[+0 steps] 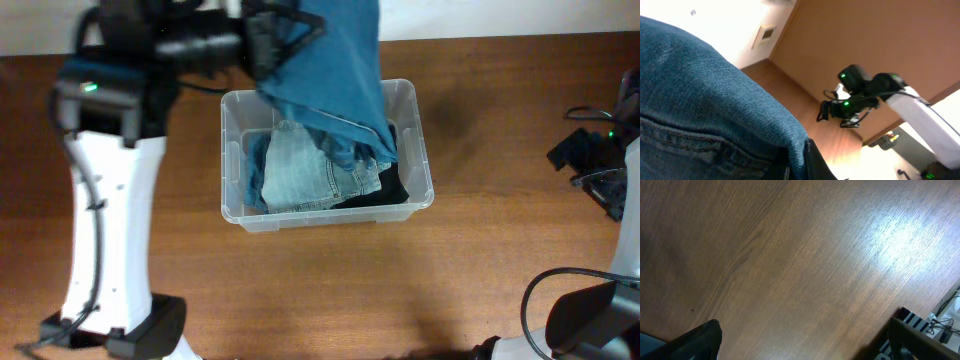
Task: Pack container
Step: 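Lift the dark-blue denim and swing it right over the bin, then lower the dark-blue denim into the bin on top of the jeans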
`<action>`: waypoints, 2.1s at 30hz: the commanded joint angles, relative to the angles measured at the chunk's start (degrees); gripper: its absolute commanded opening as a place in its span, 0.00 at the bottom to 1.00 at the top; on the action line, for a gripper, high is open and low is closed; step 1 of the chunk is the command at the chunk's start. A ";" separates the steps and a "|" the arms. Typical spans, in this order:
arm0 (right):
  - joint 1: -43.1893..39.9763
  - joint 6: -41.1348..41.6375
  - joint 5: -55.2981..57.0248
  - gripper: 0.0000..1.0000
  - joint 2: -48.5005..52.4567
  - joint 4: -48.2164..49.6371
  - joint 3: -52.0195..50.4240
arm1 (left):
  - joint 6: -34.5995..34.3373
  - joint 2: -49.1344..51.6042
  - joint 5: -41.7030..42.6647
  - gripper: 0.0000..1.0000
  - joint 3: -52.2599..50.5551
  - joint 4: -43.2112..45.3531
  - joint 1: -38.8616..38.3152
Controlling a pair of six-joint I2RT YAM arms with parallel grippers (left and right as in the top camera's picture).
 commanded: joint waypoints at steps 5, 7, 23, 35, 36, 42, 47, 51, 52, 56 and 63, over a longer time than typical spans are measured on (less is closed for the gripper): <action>-0.31 0.50 0.33 0.98 -0.74 0.00 -0.15 | 0.28 6.32 -5.86 0.01 1.70 4.70 -8.24; -0.31 0.50 0.33 0.99 -0.74 0.00 -0.15 | -0.31 8.39 -5.86 0.01 1.70 6.16 -9.99; -0.31 0.50 0.33 0.98 -0.74 0.00 -0.15 | -3.96 11.78 -7.63 0.01 1.70 -1.44 -12.44; -0.31 0.50 0.33 0.98 -0.74 0.00 -0.15 | -3.65 16.96 -7.08 0.01 1.77 -3.23 -12.17; -0.31 0.50 0.33 0.99 -0.74 0.00 -0.15 | -4.11 16.94 -6.78 0.01 1.99 -2.01 -12.17; -0.31 0.50 0.33 0.98 -0.74 0.00 -0.15 | -10.38 16.92 -4.04 0.01 7.02 5.97 -12.11; -0.31 0.50 0.33 0.98 -0.74 0.00 -0.15 | -13.66 16.92 -3.19 0.01 11.32 7.02 -12.17; -0.31 0.50 0.33 0.98 -0.74 0.00 -0.15 | -13.60 16.92 1.77 0.01 12.20 6.93 -12.17; -0.31 0.50 0.33 0.98 -0.74 0.00 -0.15 | -13.49 16.92 3.43 0.01 12.20 6.16 -12.17; -0.31 0.50 0.33 0.98 -0.74 0.00 -0.15 | -7.19 17.05 3.39 0.01 12.09 -2.49 -12.17; -0.31 0.50 0.33 0.98 -0.74 0.00 -0.15 | -0.44 17.40 2.78 0.01 11.93 -10.78 -12.15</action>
